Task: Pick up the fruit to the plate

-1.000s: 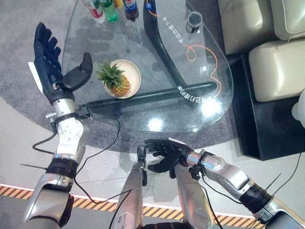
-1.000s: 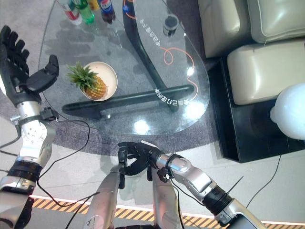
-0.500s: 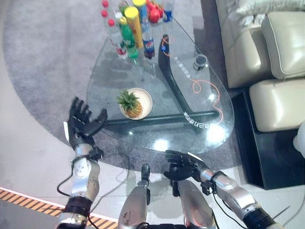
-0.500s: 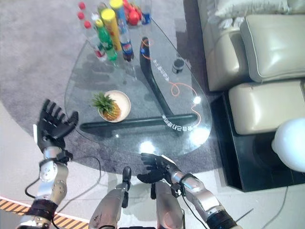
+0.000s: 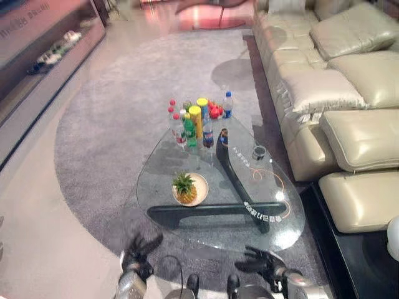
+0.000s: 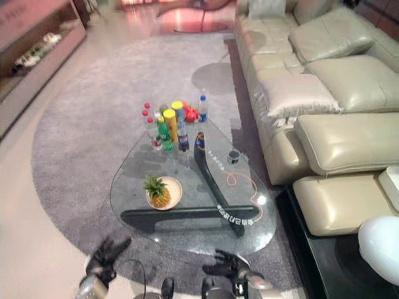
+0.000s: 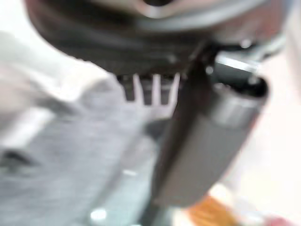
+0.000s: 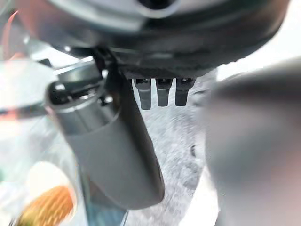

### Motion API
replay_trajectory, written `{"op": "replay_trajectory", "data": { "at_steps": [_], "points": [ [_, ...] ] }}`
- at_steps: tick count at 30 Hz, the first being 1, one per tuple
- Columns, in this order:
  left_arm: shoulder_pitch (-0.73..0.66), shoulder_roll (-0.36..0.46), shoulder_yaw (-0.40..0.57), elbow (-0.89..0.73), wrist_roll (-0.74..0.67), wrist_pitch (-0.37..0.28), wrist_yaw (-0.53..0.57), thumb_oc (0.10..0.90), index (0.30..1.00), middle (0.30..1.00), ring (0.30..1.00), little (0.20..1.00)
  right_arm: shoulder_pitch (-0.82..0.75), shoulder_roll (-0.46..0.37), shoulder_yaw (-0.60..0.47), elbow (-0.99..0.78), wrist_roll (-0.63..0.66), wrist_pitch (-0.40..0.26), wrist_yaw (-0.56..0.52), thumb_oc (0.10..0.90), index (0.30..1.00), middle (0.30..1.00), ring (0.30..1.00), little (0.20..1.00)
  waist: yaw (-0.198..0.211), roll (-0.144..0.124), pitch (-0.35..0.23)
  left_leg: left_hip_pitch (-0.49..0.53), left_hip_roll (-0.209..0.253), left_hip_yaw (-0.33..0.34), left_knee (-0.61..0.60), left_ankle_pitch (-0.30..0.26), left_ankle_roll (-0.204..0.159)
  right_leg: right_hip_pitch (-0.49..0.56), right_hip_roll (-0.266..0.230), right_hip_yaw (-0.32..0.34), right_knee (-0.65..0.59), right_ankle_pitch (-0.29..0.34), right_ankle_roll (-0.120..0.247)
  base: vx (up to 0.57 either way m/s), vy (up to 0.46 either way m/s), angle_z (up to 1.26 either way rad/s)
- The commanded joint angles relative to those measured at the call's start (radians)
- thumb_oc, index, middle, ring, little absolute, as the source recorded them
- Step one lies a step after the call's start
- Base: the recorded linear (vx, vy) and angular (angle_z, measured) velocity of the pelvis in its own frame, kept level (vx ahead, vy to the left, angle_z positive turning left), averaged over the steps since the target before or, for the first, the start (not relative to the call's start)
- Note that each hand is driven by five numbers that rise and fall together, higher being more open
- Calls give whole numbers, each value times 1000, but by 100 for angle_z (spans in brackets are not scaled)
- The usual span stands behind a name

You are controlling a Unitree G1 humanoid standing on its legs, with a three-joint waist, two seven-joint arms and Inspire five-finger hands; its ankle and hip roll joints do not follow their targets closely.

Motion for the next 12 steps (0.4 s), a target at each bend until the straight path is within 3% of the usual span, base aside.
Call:
{"op": "replay_trajectory", "data": {
  "at_steps": [1,5,12],
  "points": [
    [-22,10,-5,76,-53,46,-61,800,900,900,900,900,-23,26,-59,90,37,-90,-69,800,900,900,900,900,0,-43,-30,7,-28,20,12,46,-8,146,-38,7,-214,173,53,66,27,-3],
    [-41,-9,15,223,-31,70,-107,800,900,900,900,900,-42,55,-126,261,62,-110,-97,800,900,900,900,900,-5,-41,-47,33,-22,33,-12,42,-5,162,-39,12,-234,183,62,52,4,-3],
    [-65,-13,24,311,14,137,-115,800,900,900,900,900,-42,73,-174,402,12,-98,-134,800,900,900,900,900,-10,-41,-65,56,-16,49,-47,44,-3,170,-45,16,-253,197,76,39,-2,-6]
  ]
}}
